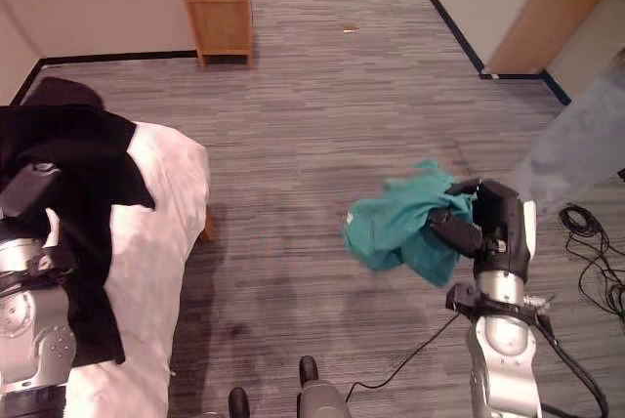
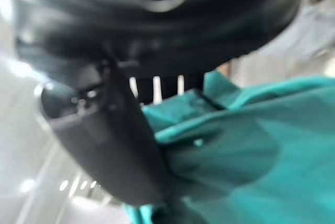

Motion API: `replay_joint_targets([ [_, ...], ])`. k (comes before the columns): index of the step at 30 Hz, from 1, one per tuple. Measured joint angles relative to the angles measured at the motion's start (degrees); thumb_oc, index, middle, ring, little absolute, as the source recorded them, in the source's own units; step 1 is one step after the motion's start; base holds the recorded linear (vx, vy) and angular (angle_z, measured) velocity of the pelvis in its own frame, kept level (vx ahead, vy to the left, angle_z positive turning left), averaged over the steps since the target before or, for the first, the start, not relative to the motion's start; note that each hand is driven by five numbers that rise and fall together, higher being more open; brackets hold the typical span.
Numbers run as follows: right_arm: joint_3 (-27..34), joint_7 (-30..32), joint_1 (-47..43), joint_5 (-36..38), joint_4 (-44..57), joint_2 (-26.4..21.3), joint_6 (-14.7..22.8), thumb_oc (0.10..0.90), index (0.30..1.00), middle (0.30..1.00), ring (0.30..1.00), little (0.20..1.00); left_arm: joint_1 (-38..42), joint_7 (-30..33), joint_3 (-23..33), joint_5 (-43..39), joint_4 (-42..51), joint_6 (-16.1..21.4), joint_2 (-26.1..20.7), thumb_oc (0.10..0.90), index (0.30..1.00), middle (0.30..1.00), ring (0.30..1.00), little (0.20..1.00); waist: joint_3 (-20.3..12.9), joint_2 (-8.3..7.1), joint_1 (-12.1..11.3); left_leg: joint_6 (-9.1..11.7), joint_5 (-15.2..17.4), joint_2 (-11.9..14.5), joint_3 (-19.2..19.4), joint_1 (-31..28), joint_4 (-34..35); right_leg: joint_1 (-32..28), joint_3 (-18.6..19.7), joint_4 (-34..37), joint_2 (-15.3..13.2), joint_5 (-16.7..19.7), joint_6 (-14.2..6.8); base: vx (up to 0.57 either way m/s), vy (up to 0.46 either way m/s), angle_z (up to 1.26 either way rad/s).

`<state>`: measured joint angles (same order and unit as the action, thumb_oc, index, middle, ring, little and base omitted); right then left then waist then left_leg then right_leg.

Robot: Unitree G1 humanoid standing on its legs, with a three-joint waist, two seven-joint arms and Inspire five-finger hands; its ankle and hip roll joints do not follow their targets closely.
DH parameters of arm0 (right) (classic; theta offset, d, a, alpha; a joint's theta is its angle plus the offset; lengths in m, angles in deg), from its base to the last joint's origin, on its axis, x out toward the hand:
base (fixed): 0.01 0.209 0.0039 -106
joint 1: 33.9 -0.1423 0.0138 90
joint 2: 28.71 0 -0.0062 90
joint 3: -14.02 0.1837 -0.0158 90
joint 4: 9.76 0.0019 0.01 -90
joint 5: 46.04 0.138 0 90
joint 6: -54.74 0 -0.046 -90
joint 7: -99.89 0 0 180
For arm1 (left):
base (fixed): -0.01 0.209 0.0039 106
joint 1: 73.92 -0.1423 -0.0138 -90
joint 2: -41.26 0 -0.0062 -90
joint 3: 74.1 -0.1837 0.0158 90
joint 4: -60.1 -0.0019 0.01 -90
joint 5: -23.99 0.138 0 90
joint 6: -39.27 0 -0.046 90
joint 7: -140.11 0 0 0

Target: Pick up bed clothes into laundry basket.

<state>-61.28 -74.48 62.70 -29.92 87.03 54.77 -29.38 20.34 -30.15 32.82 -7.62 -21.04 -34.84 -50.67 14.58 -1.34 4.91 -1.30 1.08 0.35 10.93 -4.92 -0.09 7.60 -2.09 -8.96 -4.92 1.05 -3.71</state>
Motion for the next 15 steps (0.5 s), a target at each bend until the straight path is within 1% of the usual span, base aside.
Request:
replay_joint_targets([
  [1, -1.30, -0.71, -0.04, 0.14, 0.07, 0.02, 0.00, 0.400, 0.300, 0.300, 0.300, 0.300, 0.03, -0.05, -0.07, 0.01, -0.01, -0.06, 0.58, 0.400, 0.300, 0.300, 0.300, 0.300, 0.07, 0.14, -0.11, 0.08, 0.00, 0.43, 0.52, -0.10, 0.01, -0.02, -2.15, 0.12, -0.42, -0.23, -0.29, 0.01, -0.032, -0.62],
  [2, -2.09, -0.95, -0.05, 0.28, 0.12, 0.09, 0.00, 0.400, 0.300, 0.300, 0.300, 0.300, -0.03, 0.03, -0.05, 0.00, -0.12, -0.06, 1.02, 0.400, 0.300, 0.300, 0.300, 0.300, 0.05, 0.07, -0.96, 0.28, 0.01, 0.34, 0.97, -0.90, 0.70, -0.62, -3.37, 1.63, -0.61, 0.96, 0.00, 0.04, -0.035, -0.30],
  [3, -2.35, -1.27, -0.12, 0.31, 0.16, 0.09, -0.01, 0.400, 0.300, 0.300, 0.300, 0.300, -0.18, 0.06, -0.06, -0.01, -0.41, -0.09, 1.32, 0.400, 0.300, 0.300, 0.300, 0.300, 0.00, 0.24, -1.11, 0.60, 0.11, 0.62, 1.02, -1.25, 0.83, -1.66, -3.52, 3.05, -0.07, 2.06, 0.66, 0.01, -0.028, -0.21],
  [4, -2.48, -1.39, -0.33, 0.46, 0.47, 0.13, -0.01, 0.400, 0.300, 0.300, 0.300, 0.300, -0.87, 0.07, 0.12, -0.01, -0.38, -0.09, 1.40, 0.400, 0.300, 0.300, 0.300, 0.300, -0.21, 0.86, -1.36, 1.32, -0.04, 1.38, 1.12, -2.11, 1.40, -3.86, -2.80, 6.73, 1.58, 3.96, 1.36, -0.01, -0.005, -0.20],
  [6, -2.30, -1.38, -1.77, 0.52, 0.81, 0.08, -0.01, 0.400, 0.300, 0.300, 0.300, 0.300, -1.38, 0.01, 0.92, 0.01, -0.34, -0.09, 1.41, 0.400, 0.300, 0.300, 0.300, 0.300, -0.28, 0.98, -2.63, 1.54, 0.12, 2.04, 1.66, -2.91, 1.62, -5.92, -2.09, 10.54, 2.46, 5.88, 2.02, 0.01, 0.015, -0.25],
  [7, 0.97, -1.37, -2.57, 0.51, 2.80, 0.05, 0.14, 0.400, 0.300, 0.300, 0.300, 0.300, -6.42, -0.16, 1.44, 0.18, -0.36, -0.10, 3.09, 0.400, 0.300, 0.300, 0.300, 0.300, -6.67, 2.05, -4.00, 2.40, -0.20, 1.83, 1.17, -5.83, 4.36, -8.76, -2.27, 12.60, 2.60, 6.35, 1.94, 0.03, 0.023, -0.03],
  [9, 1.56, -0.42, -0.99, 3.49, 2.79, 2.08, 1.30, 0.400, 0.300, 0.300, 0.300, 0.300, -6.07, 0.07, 1.34, 1.25, -0.35, -0.60, 2.56, 0.400, 0.300, 0.300, 0.300, 0.300, -7.06, 1.55, -3.43, 2.47, -0.26, 2.05, 1.06, -5.44, 4.41, -8.78, -3.72, 13.28, 2.48, 6.22, 1.72, 0.01, 0.017, 0.10],
  [11, 1.59, -0.04, 0.48, 4.57, 2.78, 2.48, 1.29, 0.400, 0.300, 0.300, 0.300, 0.300, -6.11, 0.13, 1.92, 1.31, -0.35, -1.07, 2.26, 0.400, 0.300, 0.300, 0.300, 0.300, -7.17, 1.34, -2.88, 2.47, -0.26, 2.20, 1.16, -5.33, 4.56, -8.64, -3.72, 13.39, 2.58, 6.20, 1.69, 0.01, 0.022, -0.03],
  [12, 1.77, 0.08, 0.52, 5.04, 2.75, 2.99, 1.29, 0.400, 0.300, 0.300, 0.300, 0.300, -6.08, 0.14, 2.31, 1.47, -0.35, -1.17, 2.15, 0.400, 0.300, 0.300, 0.300, 0.300, -7.19, 1.31, -2.11, 2.47, -0.26, 2.17, 1.27, -5.22, 4.61, -8.51, -3.66, 13.68, 2.61, 6.25, 1.67, 0.03, 0.045, -0.07],
  [13, 1.77, 0.06, 0.49, 5.56, 2.66, 2.87, 1.26, 0.400, 0.300, 0.300, 0.300, 0.300, -6.02, 0.14, 2.30, 1.98, -0.36, -1.46, 1.54, 0.400, 0.300, 0.300, 0.300, 0.300, -7.20, 1.28, -2.01, 2.47, -0.26, 2.17, 1.49, -5.30, 4.74, -8.58, -3.45, 13.95, 2.68, 6.46, 1.69, 0.01, 0.041, -0.12],
  [14, 1.76, 0.03, 0.43, 5.64, 2.66, 2.18, 1.22, 0.400, 0.300, 0.300, 0.300, 0.300, -5.80, 0.06, 2.28, 2.60, -0.36, -2.15, 0.22, 0.400, 0.300, 0.300, 0.300, 0.300, -7.20, 1.27, -1.93, 2.48, -0.26, 2.17, 1.87, -5.30, 4.83, -8.45, -3.07, 14.08, 2.77, 6.69, 1.89, 0.01, 0.051, -0.19],
  [15, 1.80, -0.10, 0.01, 5.76, 2.62, 1.15, 1.21, 0.400, 0.300, 0.300, 0.300, 0.300, -5.45, 0.03, 2.25, 3.15, -0.38, -2.49, -2.08, 0.400, 0.300, 0.300, 0.300, 0.300, -7.18, 1.25, -2.02, 2.48, -0.26, 2.24, 2.45, -5.42, 5.02, -8.26, -2.58, 14.09, 2.91, 6.94, 2.13, 0.01, 0.050, -0.20],
])
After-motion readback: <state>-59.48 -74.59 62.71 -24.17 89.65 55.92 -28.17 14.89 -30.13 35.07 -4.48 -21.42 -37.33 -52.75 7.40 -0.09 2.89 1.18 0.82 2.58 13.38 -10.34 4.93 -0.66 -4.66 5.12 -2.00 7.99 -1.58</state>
